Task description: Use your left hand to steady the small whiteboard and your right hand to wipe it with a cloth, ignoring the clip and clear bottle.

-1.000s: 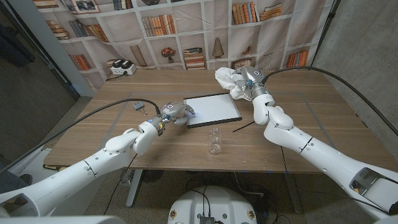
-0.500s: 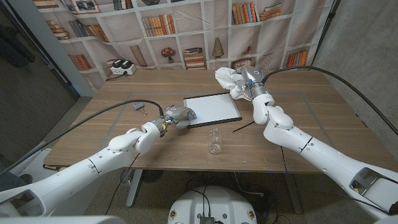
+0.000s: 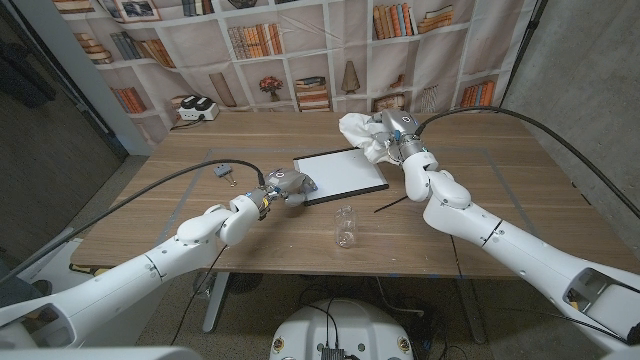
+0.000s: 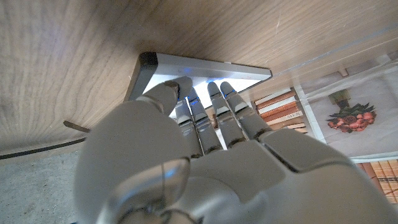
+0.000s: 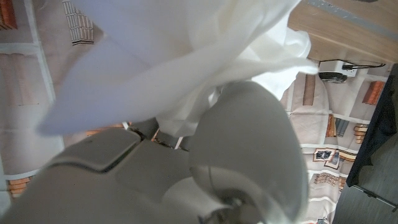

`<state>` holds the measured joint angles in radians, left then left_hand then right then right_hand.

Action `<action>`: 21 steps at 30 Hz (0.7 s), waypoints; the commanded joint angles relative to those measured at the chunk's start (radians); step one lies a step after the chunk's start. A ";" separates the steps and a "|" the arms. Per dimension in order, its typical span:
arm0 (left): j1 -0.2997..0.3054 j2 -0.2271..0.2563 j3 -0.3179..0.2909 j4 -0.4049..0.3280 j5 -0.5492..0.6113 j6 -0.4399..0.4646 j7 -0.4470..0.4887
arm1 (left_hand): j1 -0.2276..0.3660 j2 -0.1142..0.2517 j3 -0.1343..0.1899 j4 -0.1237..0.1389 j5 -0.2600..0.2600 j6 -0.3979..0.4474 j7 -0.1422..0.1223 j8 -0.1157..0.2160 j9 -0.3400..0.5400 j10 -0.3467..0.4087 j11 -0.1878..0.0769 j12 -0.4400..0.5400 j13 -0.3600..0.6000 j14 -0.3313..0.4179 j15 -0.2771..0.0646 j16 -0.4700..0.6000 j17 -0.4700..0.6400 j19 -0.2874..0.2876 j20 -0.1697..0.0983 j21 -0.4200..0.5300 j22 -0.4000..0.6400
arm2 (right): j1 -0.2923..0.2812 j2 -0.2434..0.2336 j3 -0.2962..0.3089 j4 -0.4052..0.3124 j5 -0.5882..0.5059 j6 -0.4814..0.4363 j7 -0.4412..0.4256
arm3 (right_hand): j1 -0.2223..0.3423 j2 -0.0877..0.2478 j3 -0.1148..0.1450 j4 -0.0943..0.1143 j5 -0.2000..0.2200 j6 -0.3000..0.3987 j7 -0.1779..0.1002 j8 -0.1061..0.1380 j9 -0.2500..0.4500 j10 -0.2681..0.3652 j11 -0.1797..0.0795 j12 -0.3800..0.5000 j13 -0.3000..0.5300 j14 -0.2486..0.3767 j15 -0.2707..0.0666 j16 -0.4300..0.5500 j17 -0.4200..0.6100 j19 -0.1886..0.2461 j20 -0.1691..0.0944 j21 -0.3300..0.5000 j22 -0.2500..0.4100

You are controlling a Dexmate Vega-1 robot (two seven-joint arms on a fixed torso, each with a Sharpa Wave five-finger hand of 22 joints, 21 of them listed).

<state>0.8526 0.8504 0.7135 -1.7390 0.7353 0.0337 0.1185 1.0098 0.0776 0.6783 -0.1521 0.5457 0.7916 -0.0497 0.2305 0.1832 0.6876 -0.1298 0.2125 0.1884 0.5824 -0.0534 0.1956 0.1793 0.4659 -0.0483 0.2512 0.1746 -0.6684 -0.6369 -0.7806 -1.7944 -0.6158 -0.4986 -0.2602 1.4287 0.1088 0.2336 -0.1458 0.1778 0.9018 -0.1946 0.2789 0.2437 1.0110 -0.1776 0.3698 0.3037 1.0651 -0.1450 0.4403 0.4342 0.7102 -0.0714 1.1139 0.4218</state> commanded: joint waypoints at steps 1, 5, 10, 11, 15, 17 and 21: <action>0.004 -0.001 0.005 -0.008 -0.011 0.009 -0.016 | -0.004 -0.001 0.010 0.001 0.005 0.014 0.000 0.006 0.002 0.005 0.005 -0.005 0.004 0.011 -0.098 -0.001 0.002 0.008 -0.041 -0.003 0.003 | 0.067 -0.005 -0.065 0.041 -0.036 0.086 0.121 | 0.014 0.027 0.010 0.000 0.006 0.000 0.003 -0.005 0.004 0.011 0.000 0.002 0.006 0.036 -0.095 0.004 0.004 -0.005 -0.146 0.010 0.002; -0.001 -0.004 0.008 -0.002 -0.013 0.001 -0.013 | -0.007 -0.001 0.013 0.002 0.004 0.014 -0.001 0.004 0.002 0.007 0.002 -0.006 0.004 0.011 -0.097 -0.002 0.002 0.008 -0.041 -0.004 0.003 | 0.108 0.007 -0.101 0.084 -0.055 0.125 0.188 | 0.014 0.026 0.010 -0.001 0.006 0.003 0.003 -0.004 0.004 0.013 0.000 0.002 0.007 0.037 -0.095 0.004 0.005 -0.005 -0.146 0.012 0.001; -0.007 -0.008 0.011 0.006 -0.013 -0.006 -0.009 | -0.010 -0.001 0.015 0.002 0.004 0.013 -0.002 0.002 0.002 0.003 0.003 -0.008 0.004 0.010 -0.096 -0.003 0.002 0.007 -0.041 -0.006 0.003 | 0.143 0.031 -0.138 0.146 -0.066 0.171 0.249 | 0.014 0.026 0.010 -0.001 0.006 0.002 0.003 -0.004 0.004 0.014 0.000 0.002 0.007 0.038 -0.095 0.005 0.006 -0.004 -0.147 0.015 0.000; -0.008 -0.009 0.011 0.007 -0.012 -0.007 -0.007 | -0.011 -0.001 0.016 0.002 0.003 0.013 -0.002 0.002 0.002 0.004 0.003 -0.008 0.004 0.011 -0.096 -0.003 0.002 0.007 -0.041 -0.006 0.003 | 0.148 0.036 -0.144 0.159 -0.064 0.180 0.258 | 0.015 0.026 0.010 -0.002 0.006 0.003 0.003 -0.004 0.005 0.014 0.000 0.001 0.007 0.038 -0.095 0.005 0.006 -0.004 -0.147 0.016 0.000; -0.012 -0.010 0.011 0.009 -0.012 -0.012 -0.003 | -0.014 -0.002 0.019 0.002 0.003 0.014 -0.004 0.000 0.002 0.004 0.001 -0.009 0.004 0.009 -0.096 -0.004 0.001 0.005 -0.041 -0.008 0.003 | 0.160 0.055 -0.165 0.199 -0.070 0.199 0.286 | 0.015 0.026 0.011 -0.002 0.006 0.002 0.006 -0.005 0.004 0.012 0.000 -0.001 0.007 0.039 -0.095 0.005 0.007 -0.004 -0.147 0.017 -0.001; -0.014 -0.011 0.011 0.010 -0.012 -0.016 -0.001 | -0.015 -0.002 0.019 0.002 0.003 0.014 -0.005 0.000 0.002 0.004 0.001 -0.009 0.004 0.008 -0.096 -0.005 0.001 0.005 -0.041 -0.008 0.003 | 0.162 0.061 -0.171 0.212 -0.073 0.204 0.290 | 0.014 0.026 0.011 -0.001 0.006 0.001 0.006 -0.005 0.004 0.011 0.000 -0.001 0.007 0.040 -0.094 0.005 0.008 -0.004 -0.146 0.017 -0.001; -0.020 -0.012 0.014 0.011 -0.009 -0.024 -0.001 | -0.017 -0.002 0.022 0.001 0.002 0.013 -0.004 -0.002 0.002 0.004 0.000 -0.010 0.004 0.007 -0.097 -0.005 0.001 0.006 -0.041 -0.009 0.003 | 0.166 0.068 -0.180 0.225 -0.082 0.211 0.297 | 0.013 0.026 0.011 -0.001 0.006 0.000 0.008 -0.006 0.004 0.009 0.001 -0.003 0.007 0.040 -0.094 0.004 0.008 -0.005 -0.145 0.019 -0.002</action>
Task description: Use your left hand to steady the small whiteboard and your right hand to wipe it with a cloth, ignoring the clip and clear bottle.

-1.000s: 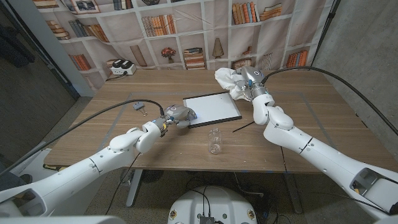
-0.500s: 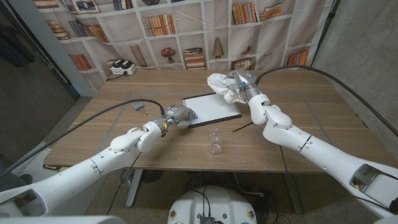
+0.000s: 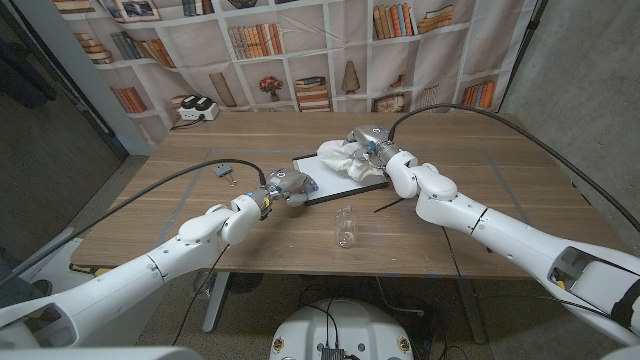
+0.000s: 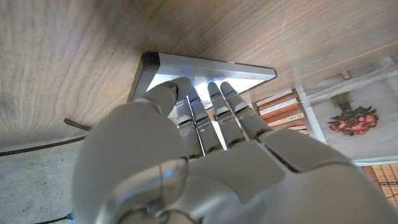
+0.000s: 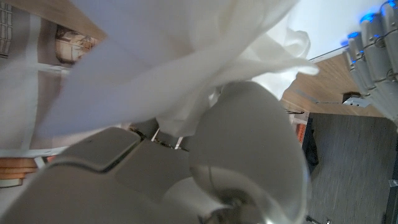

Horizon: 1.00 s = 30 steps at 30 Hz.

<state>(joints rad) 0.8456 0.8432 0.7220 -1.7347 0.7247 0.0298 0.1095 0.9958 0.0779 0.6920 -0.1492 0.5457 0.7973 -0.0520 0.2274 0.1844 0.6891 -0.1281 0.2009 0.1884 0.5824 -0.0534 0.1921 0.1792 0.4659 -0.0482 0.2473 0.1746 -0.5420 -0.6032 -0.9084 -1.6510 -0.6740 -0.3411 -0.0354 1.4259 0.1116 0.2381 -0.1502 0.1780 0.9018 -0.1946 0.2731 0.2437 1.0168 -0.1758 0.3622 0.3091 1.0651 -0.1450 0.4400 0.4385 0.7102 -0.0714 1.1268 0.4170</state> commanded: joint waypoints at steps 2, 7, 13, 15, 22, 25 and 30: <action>-0.017 -0.005 0.007 0.010 0.003 -0.027 0.007 | -0.005 -0.003 0.011 -0.002 0.001 0.010 -0.003 0.000 0.001 0.002 0.001 0.001 0.004 0.008 -0.096 -0.002 0.002 0.007 -0.042 -0.006 0.003 | 0.045 0.038 -0.061 0.088 -0.036 0.054 0.079 | 0.013 0.023 0.006 0.005 0.005 0.000 0.009 -0.001 0.004 0.002 0.000 0.003 0.002 0.039 -0.094 0.004 0.005 -0.006 -0.145 0.008 0.002; -0.026 -0.005 0.011 0.014 0.006 -0.044 0.003 | -0.008 -0.004 0.014 -0.002 0.001 0.008 -0.004 -0.002 0.001 0.000 -0.003 -0.001 0.004 0.006 -0.098 -0.003 0.001 0.008 -0.042 -0.006 0.003 | 0.060 0.051 -0.081 0.110 -0.055 0.070 0.096 | 0.004 0.023 0.004 0.010 0.004 0.003 0.009 0.000 0.004 0.003 0.000 0.003 0.004 0.040 -0.094 0.003 0.006 -0.008 -0.143 0.010 0.000; -0.029 -0.004 0.010 0.016 0.003 -0.053 0.000 | -0.011 -0.006 0.017 -0.003 0.000 0.009 -0.006 -0.003 0.001 0.001 -0.005 -0.001 0.005 0.004 -0.099 -0.004 0.001 0.009 -0.043 -0.007 0.002 | 0.080 0.070 -0.099 0.138 -0.070 0.084 0.114 | 0.000 0.023 0.003 0.012 0.004 0.005 0.009 0.000 0.004 0.004 0.000 0.003 0.004 0.040 -0.094 0.003 0.007 -0.010 -0.143 0.012 -0.001; -0.029 -0.002 0.008 0.018 -0.002 -0.061 -0.001 | -0.013 -0.007 0.018 -0.003 -0.001 0.010 -0.007 -0.004 0.001 0.000 -0.005 -0.002 0.005 0.004 -0.098 -0.004 0.001 0.009 -0.043 -0.008 0.002 | 0.085 0.075 -0.103 0.146 -0.074 0.087 0.118 | -0.002 0.023 0.003 0.013 0.004 0.005 0.009 0.000 0.004 0.005 0.000 0.002 0.004 0.040 -0.094 0.002 0.007 -0.010 -0.143 0.013 -0.002; -0.024 0.005 0.003 0.018 -0.008 -0.078 0.005 | -0.026 -0.016 0.019 -0.001 -0.006 0.017 -0.008 -0.005 0.001 -0.002 -0.011 -0.004 0.005 -0.005 -0.102 -0.007 0.001 0.002 -0.043 -0.013 0.002 | 0.115 0.106 -0.117 0.200 -0.085 0.090 0.121 | -0.005 0.023 0.003 0.014 0.004 0.006 0.010 0.000 0.003 0.006 0.001 0.000 0.004 0.039 -0.094 0.001 0.008 -0.012 -0.144 0.015 -0.004; -0.020 0.009 -0.001 0.016 -0.008 -0.081 0.006 | -0.030 -0.019 0.020 0.000 -0.007 0.018 -0.007 -0.006 0.001 -0.004 -0.013 -0.005 0.005 -0.008 -0.102 -0.008 0.001 0.000 -0.044 -0.015 0.002 | 0.130 0.121 -0.118 0.224 -0.083 0.083 0.120 | -0.007 0.024 0.003 0.014 0.004 0.006 0.010 0.000 0.003 0.006 0.001 0.000 0.004 0.039 -0.094 0.000 0.008 -0.012 -0.144 0.015 -0.005; -0.014 0.013 -0.005 0.011 0.002 -0.074 0.012 | -0.037 -0.023 0.022 0.001 -0.010 0.029 -0.008 -0.003 0.000 -0.003 -0.019 -0.005 0.005 -0.009 -0.102 -0.008 0.001 -0.003 -0.045 -0.017 0.002 | 0.156 0.145 -0.118 0.269 -0.077 0.061 0.115 | -0.009 0.025 0.003 0.015 0.004 0.007 0.012 0.000 0.003 0.007 0.001 0.000 0.005 0.040 -0.094 0.000 0.009 -0.013 -0.144 0.017 -0.006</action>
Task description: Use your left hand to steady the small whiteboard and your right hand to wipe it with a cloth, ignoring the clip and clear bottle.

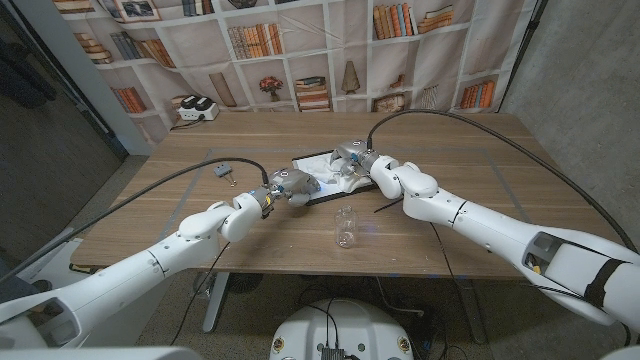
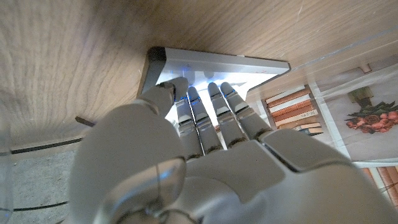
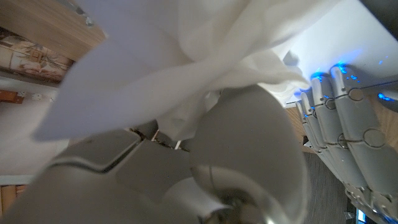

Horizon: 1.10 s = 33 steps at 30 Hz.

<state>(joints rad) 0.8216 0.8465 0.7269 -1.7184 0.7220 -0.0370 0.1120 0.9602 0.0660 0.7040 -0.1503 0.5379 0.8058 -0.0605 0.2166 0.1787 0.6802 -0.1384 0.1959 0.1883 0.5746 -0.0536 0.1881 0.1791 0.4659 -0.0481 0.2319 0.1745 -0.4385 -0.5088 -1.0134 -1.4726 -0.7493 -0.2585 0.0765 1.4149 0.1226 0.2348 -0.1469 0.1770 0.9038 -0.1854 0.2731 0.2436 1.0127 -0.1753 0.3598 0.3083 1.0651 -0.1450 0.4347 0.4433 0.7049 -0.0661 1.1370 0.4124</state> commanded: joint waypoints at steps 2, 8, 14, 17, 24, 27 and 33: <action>0.013 0.012 -0.012 -0.006 0.006 -0.006 0.012 | -0.002 -0.011 0.011 0.002 -0.003 0.022 -0.001 0.008 0.006 0.007 -0.009 0.000 0.005 -0.001 -0.102 -0.004 0.001 -0.003 -0.046 -0.002 0.002 | 0.062 0.059 -0.013 0.111 0.004 -0.032 0.001 | 0.002 0.013 0.007 0.011 0.005 0.006 0.003 0.000 0.003 0.011 0.001 0.002 0.006 0.040 -0.094 0.005 0.005 -0.008 -0.150 0.007 -0.002; 0.021 0.015 -0.019 -0.008 0.003 -0.002 0.018 | -0.006 -0.013 0.013 0.002 -0.005 0.022 -0.001 0.006 0.006 0.009 -0.010 0.000 0.005 -0.002 -0.102 -0.004 0.001 -0.005 -0.045 -0.004 0.002 | 0.074 0.066 -0.011 0.134 0.018 -0.083 -0.010 | 0.000 0.014 0.007 0.012 0.005 0.007 0.003 0.000 0.003 0.012 0.001 0.001 0.006 0.042 -0.094 0.005 0.006 -0.009 -0.151 0.010 -0.004; 0.022 0.014 -0.020 -0.003 -0.002 -0.007 0.021 | -0.009 -0.014 0.016 0.002 -0.007 0.023 -0.001 0.005 0.006 0.009 -0.011 0.000 0.005 -0.002 -0.102 -0.003 0.002 -0.007 -0.044 -0.006 0.002 | 0.077 0.063 -0.013 0.137 0.024 -0.138 -0.016 | -0.001 0.014 0.008 0.012 0.005 0.006 0.002 -0.001 0.002 0.015 0.001 0.001 0.007 0.042 -0.094 0.004 0.007 -0.009 -0.150 0.011 -0.005; 0.021 0.013 -0.020 0.002 -0.003 -0.012 0.023 | -0.011 -0.014 0.018 0.002 -0.008 0.023 -0.001 0.004 0.006 0.005 -0.007 -0.002 0.005 -0.003 -0.101 -0.004 0.002 -0.008 -0.044 -0.007 0.003 | 0.068 0.041 -0.017 0.099 0.027 -0.147 -0.006 | -0.002 0.015 0.008 0.012 0.005 0.008 0.003 -0.001 0.002 0.015 0.001 0.001 0.008 0.043 -0.094 0.004 0.007 -0.010 -0.150 0.012 -0.006; 0.025 0.010 -0.021 0.005 -0.009 -0.016 0.031 | -0.014 -0.014 0.022 0.002 -0.010 0.022 -0.003 0.002 0.006 0.004 -0.009 -0.002 0.005 -0.004 -0.102 -0.003 0.002 -0.008 -0.044 -0.007 0.003 | 0.049 0.004 -0.032 0.009 0.018 -0.129 0.014 | -0.003 0.015 0.009 0.011 0.005 0.007 0.003 -0.002 0.002 0.013 0.002 -0.002 0.008 0.042 -0.094 0.003 0.008 -0.011 -0.151 0.012 -0.008; 0.028 0.010 -0.021 0.001 -0.007 -0.007 0.027 | -0.015 -0.014 0.023 0.002 -0.011 0.022 -0.002 0.001 0.006 0.003 -0.008 -0.002 0.005 -0.004 -0.103 -0.003 0.002 -0.008 -0.043 -0.008 0.003 | 0.040 -0.007 -0.034 -0.021 0.024 -0.104 0.030 | -0.003 0.015 0.010 0.011 0.005 0.007 0.003 -0.002 0.002 0.014 0.002 -0.002 0.008 0.042 -0.094 0.002 0.008 -0.011 -0.151 0.013 -0.009; 0.032 0.009 -0.020 -0.004 -0.008 0.003 0.020 | -0.016 -0.014 0.027 0.001 -0.013 0.020 0.000 -0.001 0.006 0.002 -0.008 -0.003 0.005 -0.006 -0.101 -0.004 0.002 -0.009 -0.043 -0.008 0.003 | 0.027 -0.014 -0.035 -0.046 0.041 -0.055 0.064 | -0.004 0.015 0.010 0.011 0.005 0.007 0.002 -0.002 0.002 0.014 0.002 -0.003 0.008 0.041 -0.094 0.001 0.009 -0.011 -0.151 0.015 -0.011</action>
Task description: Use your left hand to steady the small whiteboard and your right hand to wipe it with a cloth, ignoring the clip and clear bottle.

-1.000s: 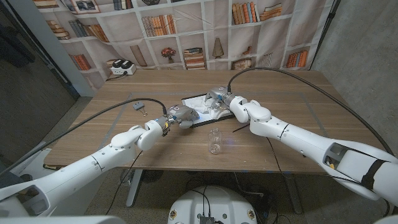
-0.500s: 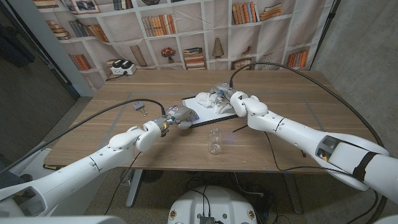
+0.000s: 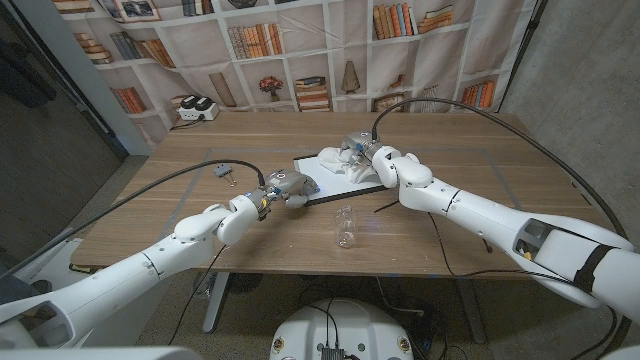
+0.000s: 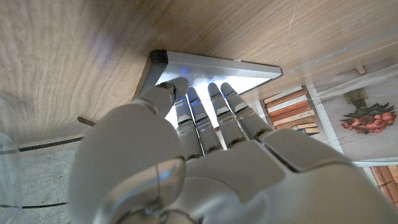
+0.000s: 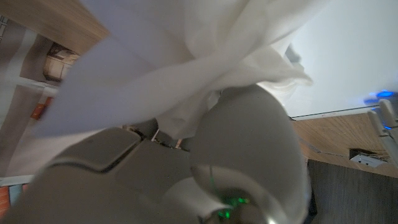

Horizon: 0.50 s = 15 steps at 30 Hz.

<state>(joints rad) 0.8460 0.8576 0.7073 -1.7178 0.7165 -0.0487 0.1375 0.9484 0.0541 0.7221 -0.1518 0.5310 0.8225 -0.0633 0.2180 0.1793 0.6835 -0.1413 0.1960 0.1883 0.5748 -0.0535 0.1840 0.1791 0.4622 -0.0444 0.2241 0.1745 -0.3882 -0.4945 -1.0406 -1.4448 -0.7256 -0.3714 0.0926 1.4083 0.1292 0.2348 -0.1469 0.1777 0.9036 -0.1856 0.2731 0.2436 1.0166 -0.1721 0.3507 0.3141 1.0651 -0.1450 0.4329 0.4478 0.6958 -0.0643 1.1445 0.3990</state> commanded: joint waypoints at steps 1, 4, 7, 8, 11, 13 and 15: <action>0.008 -0.001 0.000 -0.005 -0.002 0.015 -0.005 | -0.005 -0.001 0.010 0.003 -0.006 0.003 0.003 -0.003 0.005 -0.003 -0.005 -0.004 0.005 -0.007 -0.100 0.000 0.002 -0.005 -0.047 -0.001 0.003 | -0.025 -0.028 -0.007 -0.076 0.019 0.062 0.054 | 0.003 0.009 0.010 0.011 0.004 0.007 0.002 -0.002 0.002 0.011 -0.001 0.007 0.003 0.041 -0.094 0.003 0.004 -0.002 -0.153 0.008 0.002; 0.009 -0.001 0.001 -0.005 -0.002 0.016 -0.005 | -0.006 0.000 0.013 0.002 -0.007 0.002 0.003 -0.004 0.005 -0.004 -0.004 -0.004 0.005 -0.007 -0.099 0.000 0.002 -0.005 -0.046 -0.001 0.003 | -0.029 -0.029 -0.012 -0.084 0.016 0.077 0.069 | 0.003 0.009 0.011 0.010 0.004 0.007 0.002 -0.002 0.002 0.011 -0.001 0.006 0.003 0.041 -0.094 0.003 0.005 -0.003 -0.153 0.008 0.001; 0.010 -0.001 0.001 -0.004 -0.005 0.016 -0.008 | -0.007 0.000 0.015 0.002 -0.008 0.001 0.003 -0.005 0.006 -0.004 -0.004 -0.004 0.005 -0.008 -0.098 0.000 0.002 -0.005 -0.046 -0.002 0.003 | -0.033 -0.031 -0.015 -0.092 0.011 0.089 0.083 | 0.002 0.009 0.011 0.010 0.004 0.008 0.004 -0.002 0.002 0.012 -0.001 0.006 0.003 0.042 -0.093 0.003 0.006 -0.003 -0.153 0.009 0.000; 0.009 -0.001 0.002 -0.004 -0.005 0.015 -0.009 | -0.007 0.001 0.016 0.002 -0.008 0.002 0.002 -0.005 0.006 -0.004 -0.004 -0.004 0.005 -0.008 -0.098 0.000 0.002 -0.005 -0.046 -0.002 0.003 | -0.035 -0.031 -0.015 -0.094 0.009 0.092 0.085 | 0.002 0.008 0.011 0.010 0.004 0.008 0.003 -0.002 0.002 0.012 -0.001 0.005 0.003 0.043 -0.093 0.003 0.006 -0.004 -0.153 0.010 0.000; 0.008 0.000 0.003 -0.002 -0.004 0.010 -0.007 | -0.008 0.001 0.019 0.002 -0.009 0.002 0.003 -0.006 0.006 -0.005 -0.001 -0.004 0.005 -0.008 -0.099 0.001 0.002 -0.005 -0.046 -0.002 0.003 | -0.039 -0.033 -0.014 -0.100 0.000 0.102 0.086 | 0.001 0.009 0.012 0.010 0.004 0.008 0.003 -0.002 0.002 0.010 -0.001 0.004 0.004 0.042 -0.094 0.002 0.006 -0.004 -0.153 0.010 -0.001; 0.007 -0.001 0.003 -0.001 -0.006 0.008 -0.007 | -0.009 0.002 0.020 0.002 -0.009 0.002 0.003 -0.006 0.006 -0.005 -0.002 -0.004 0.005 -0.008 -0.099 0.001 0.002 -0.005 -0.046 -0.002 0.004 | -0.041 -0.035 -0.014 -0.104 -0.011 0.107 0.082 | 0.001 0.009 0.012 0.009 0.004 0.008 0.003 -0.003 0.002 0.011 -0.001 0.004 0.004 0.042 -0.094 0.002 0.006 -0.004 -0.153 0.011 -0.002; 0.006 -0.001 0.004 0.000 -0.006 0.006 -0.007 | -0.009 0.002 0.022 0.001 -0.010 0.003 0.004 -0.006 0.006 -0.004 -0.003 -0.004 0.005 -0.008 -0.099 0.001 0.002 -0.005 -0.046 -0.003 0.004 | -0.040 -0.032 -0.014 -0.101 -0.022 0.108 0.081 | 0.001 0.008 0.012 0.009 0.004 0.008 0.003 -0.003 0.002 0.011 -0.001 0.004 0.004 0.042 -0.093 0.002 0.006 -0.004 -0.154 0.011 -0.002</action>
<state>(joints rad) 0.8524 0.8566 0.7082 -1.7207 0.7132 -0.0374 0.1326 0.9482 0.0544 0.7329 -0.1517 0.5225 0.8216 -0.0627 0.2103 0.1793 0.6835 -0.1411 0.1922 0.1883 0.5748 -0.0535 0.1841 0.1791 0.4622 -0.0444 0.2241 0.1745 -0.4032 -0.5111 -1.0453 -1.4912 -0.7197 -0.2976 0.1551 1.4072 0.1303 0.2348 -0.1469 0.1751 0.9036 -0.1856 0.2731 0.2435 1.0186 -0.1701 0.3505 0.3141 1.0652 -0.1450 0.4323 0.4523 0.6958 -0.0643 1.1503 0.3940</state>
